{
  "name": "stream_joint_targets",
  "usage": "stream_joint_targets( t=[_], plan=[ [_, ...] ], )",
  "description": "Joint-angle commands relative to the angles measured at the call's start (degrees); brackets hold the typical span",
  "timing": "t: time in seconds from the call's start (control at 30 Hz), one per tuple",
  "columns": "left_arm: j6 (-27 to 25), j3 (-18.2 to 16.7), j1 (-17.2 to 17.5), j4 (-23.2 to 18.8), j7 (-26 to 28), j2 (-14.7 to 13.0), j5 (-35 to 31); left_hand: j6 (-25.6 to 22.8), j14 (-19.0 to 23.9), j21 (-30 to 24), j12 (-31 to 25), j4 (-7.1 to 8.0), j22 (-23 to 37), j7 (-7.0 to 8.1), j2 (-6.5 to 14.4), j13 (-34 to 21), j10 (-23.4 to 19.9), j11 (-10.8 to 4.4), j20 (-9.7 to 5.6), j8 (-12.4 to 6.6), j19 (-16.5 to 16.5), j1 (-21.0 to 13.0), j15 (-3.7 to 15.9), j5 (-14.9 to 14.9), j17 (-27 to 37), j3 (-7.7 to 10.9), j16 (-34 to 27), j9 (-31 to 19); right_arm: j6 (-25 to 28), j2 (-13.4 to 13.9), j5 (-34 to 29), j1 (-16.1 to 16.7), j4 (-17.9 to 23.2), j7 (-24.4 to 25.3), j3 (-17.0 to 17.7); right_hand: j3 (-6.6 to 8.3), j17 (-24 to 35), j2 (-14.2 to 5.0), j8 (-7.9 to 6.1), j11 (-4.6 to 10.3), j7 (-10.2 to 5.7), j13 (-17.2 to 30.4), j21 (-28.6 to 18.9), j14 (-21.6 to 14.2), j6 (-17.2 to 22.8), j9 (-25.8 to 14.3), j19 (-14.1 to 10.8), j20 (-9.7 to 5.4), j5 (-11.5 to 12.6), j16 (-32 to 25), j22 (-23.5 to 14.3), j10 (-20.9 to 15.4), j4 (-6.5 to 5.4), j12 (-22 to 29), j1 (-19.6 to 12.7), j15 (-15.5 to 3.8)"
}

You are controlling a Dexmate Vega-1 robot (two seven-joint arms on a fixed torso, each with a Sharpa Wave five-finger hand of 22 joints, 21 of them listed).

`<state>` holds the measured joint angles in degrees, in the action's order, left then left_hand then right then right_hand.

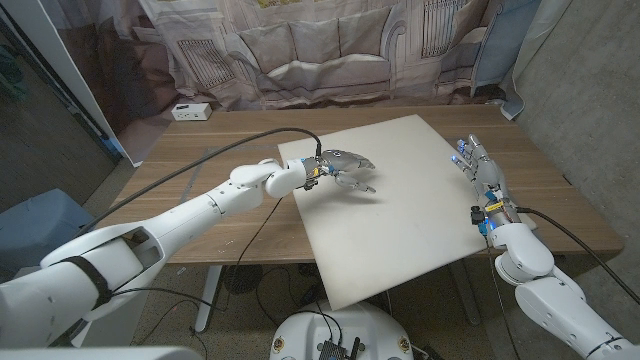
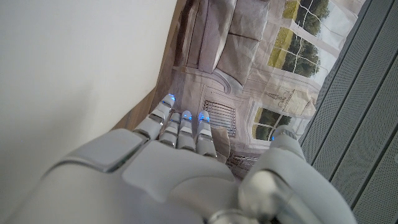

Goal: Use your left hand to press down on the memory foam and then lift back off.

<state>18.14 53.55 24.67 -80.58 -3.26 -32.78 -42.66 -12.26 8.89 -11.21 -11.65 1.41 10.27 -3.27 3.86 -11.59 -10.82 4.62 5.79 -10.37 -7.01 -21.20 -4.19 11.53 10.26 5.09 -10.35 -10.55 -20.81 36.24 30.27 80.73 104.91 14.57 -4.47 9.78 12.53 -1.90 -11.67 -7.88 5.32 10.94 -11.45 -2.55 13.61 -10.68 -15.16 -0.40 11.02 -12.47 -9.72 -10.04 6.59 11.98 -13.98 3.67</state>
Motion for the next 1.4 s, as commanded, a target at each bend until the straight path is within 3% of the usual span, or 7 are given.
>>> stream_joint_targets(
  t=[0.03, 0.67, 1.4],
  plan=[
    [0.09, 2.18, -0.87, 3.37, 3.75, 0.96, -2.62, 0.13, -0.02, 0.14, -0.14, -0.4, 0.13, 0.2, 0.64, -0.28, 0.07, 0.0, -0.19, -0.38, 0.09, -0.27, -0.24, -0.28, 0.18, 0.18, -0.24, -0.07, 0.69, -0.1, -0.42, 0.4, 0.59, 0.67, 0.1, -0.03, 0.01, -0.23, 0.23, -0.07, -0.47, 0.16, 0.11, -0.6, 0.14, -0.09, -0.6, 0.13, -0.13, 0.07, -0.14, -0.44, 0.38, 0.02, -0.19, 0.24],
    [-0.01, 4.63, -2.26, 7.83, 4.21, 2.71, -1.73, 0.57, -0.63, 0.22, -0.06, -0.23, 0.13, 0.45, 0.72, -0.29, 0.66, -0.32, -0.37, -0.31, 0.64, 0.21, 0.07, -0.34, 0.22, 0.01, -0.16, -0.07, 1.89, 0.32, -0.86, 0.67, 1.64, 1.18, 0.43, -0.05, 0.02, -0.3, 0.33, -0.06, -0.58, 0.18, 0.16, -0.71, -0.02, -0.1, -0.6, 0.38, -0.19, 0.06, -0.14, -0.63, 0.42, 0.02, -0.23, 0.46],
    [-0.07, 6.28, -3.44, 8.72, 0.96, 2.56, -0.88, 0.86, -0.26, -0.33, -0.41, -0.23, 0.13, 0.37, 1.0, -0.32, 0.31, -0.65, -0.04, -0.4, -0.33, 0.4, 0.23, -0.34, 0.22, 0.01, -0.46, -0.07, 2.54, 0.4, -0.38, 0.25, 1.74, 0.8, 0.35, -0.11, 0.05, -0.36, 0.3, -0.14, -0.6, 0.21, 0.19, -0.72, 0.13, -0.12, -0.6, 0.54, -0.24, 0.08, -0.15, -0.86, 0.43, 0.04, -0.22, 0.57]
  ],
)
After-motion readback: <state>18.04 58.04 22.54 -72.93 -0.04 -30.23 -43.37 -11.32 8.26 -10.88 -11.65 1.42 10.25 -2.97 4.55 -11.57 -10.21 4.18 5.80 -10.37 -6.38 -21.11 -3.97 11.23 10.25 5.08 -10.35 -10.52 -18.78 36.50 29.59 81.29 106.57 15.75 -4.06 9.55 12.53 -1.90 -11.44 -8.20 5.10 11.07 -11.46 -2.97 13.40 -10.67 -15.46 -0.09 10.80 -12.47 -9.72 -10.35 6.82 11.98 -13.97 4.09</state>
